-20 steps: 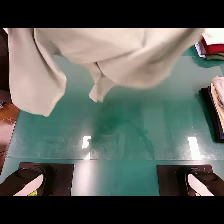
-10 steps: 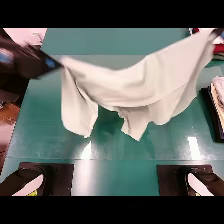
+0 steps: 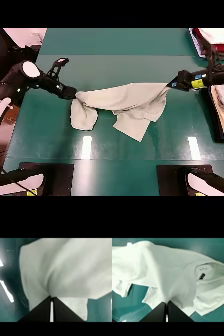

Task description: Fold the shirts.

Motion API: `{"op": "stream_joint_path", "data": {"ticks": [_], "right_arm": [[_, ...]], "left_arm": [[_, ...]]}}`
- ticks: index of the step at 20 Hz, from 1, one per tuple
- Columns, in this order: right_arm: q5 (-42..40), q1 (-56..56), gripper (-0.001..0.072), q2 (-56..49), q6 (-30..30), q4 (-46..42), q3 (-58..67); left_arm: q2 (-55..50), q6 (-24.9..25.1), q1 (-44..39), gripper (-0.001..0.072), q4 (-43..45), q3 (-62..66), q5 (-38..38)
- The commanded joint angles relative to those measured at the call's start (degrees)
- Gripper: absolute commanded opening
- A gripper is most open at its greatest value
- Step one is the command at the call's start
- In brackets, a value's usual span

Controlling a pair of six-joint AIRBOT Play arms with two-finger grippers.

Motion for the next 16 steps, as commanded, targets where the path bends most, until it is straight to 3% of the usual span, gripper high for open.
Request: {"op": "stream_joint_path", "data": {"ticks": [1, 3, 4, 5, 6, 9, 11, 13, 16], "right_arm": [[-1.8, 0.0, 0.0014, -0.8, -0.3, 0.0, -2.4], [-3.6, 0.0, 0.0014, -0.6, -0.4, 0.1, -2.4], [-3.7, 0.0, 0.0014, -0.6, -0.4, 0.1, -2.4], [-3.7, 0.0, 0.0014, -0.6, -0.4, 0.1, -2.4], [-3.4, 0.0, 0.0014, -0.6, -0.4, 0.1, -2.4], [-3.0, 0.0, 0.0014, -0.6, -0.4, 0.1, -2.4], [-2.9, 0.0, 0.0014, -0.6, -0.4, 0.0, -2.4], [-3.0, 0.0, 0.0014, -0.6, -0.4, 0.0, -2.4], [-3.2, 0.0, 0.0014, -0.6, -0.4, 0.0, -2.4]], "left_arm": [[-2.4, -0.9, 3.0, 0.0039, 0.9, 4.3, -1.2], [-2.0, -0.7, 4.2, 0.0041, 1.0, 7.4, -4.1], [-2.0, 0.0, 4.1, 0.0233, 1.1, 8.0, -4.5], [-2.1, -0.2, 4.1, 0.072, 0.6, 8.0, -4.2], [-2.3, -0.3, 4.1, 0.0678, 0.3, 8.0, -3.9], [-1.8, -0.5, 4.2, 0.0677, 3.4, 8.0, -3.5], [0.2, -2.8, 5.4, 0.0542, 7.3, 7.9, -7.5], [5.3, -5.0, 7.1, 0.0542, 6.9, 3.7, -8.0], [17.3, -10.0, 7.3, 0.0547, 2.3, -13.2, -2.6]]}}
